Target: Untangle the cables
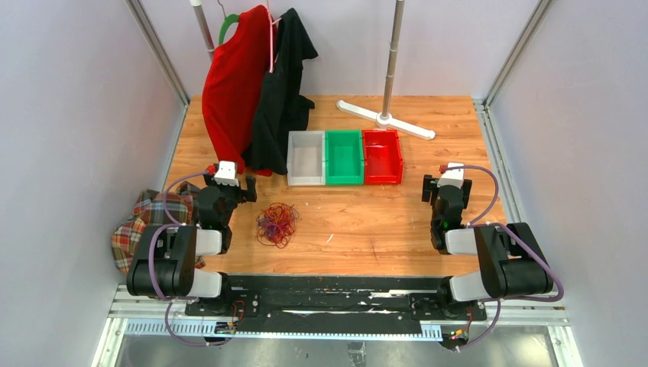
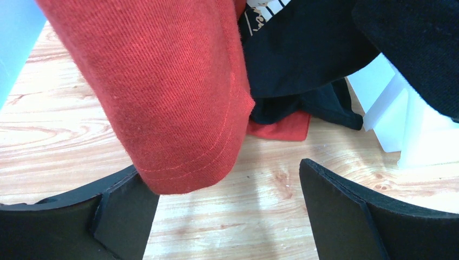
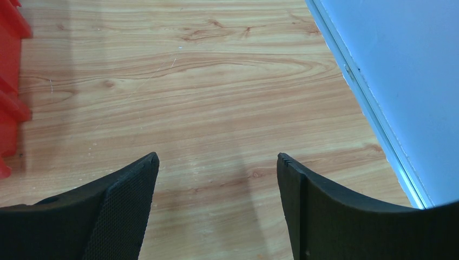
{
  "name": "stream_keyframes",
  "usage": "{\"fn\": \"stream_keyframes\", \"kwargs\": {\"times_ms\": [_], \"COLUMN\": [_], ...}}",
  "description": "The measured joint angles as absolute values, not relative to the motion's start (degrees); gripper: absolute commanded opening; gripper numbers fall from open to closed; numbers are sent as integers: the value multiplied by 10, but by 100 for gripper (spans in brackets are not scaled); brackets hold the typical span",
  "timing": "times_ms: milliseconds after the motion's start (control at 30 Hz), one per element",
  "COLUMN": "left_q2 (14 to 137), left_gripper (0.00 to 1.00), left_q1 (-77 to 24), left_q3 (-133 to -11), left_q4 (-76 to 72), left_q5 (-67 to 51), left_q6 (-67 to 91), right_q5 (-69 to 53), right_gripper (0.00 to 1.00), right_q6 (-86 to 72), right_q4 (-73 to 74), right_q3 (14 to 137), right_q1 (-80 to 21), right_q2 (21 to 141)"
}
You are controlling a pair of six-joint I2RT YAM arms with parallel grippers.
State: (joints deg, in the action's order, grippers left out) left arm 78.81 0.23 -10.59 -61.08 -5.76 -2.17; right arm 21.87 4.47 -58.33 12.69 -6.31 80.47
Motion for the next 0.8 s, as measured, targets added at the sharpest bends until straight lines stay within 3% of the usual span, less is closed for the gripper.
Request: {"fn": "stream_keyframes", "kwargs": {"times_ms": [400, 533, 633, 800], "left_q2": [787, 767, 727, 714], "left_gripper": [98, 98, 98, 98], "left_q1": [2, 3, 3, 4], "left_q3": [-106, -106, -137, -312], "left_q4": [-610, -595, -510, -275], "left_q5": [-57, -50, -54, -99], "left_q6": [-21, -21, -24, -59], "right_q5": [218, 242, 263, 256], "right_gripper": [80, 80, 80, 80], "right_q6": [46, 40, 23, -36], "right_q4": [-588, -525, -432, -276], "right_q3": [126, 134, 180, 289], "right_q1": [-63, -63, -63, -63], "right_q2": [803, 752, 693, 646]}}
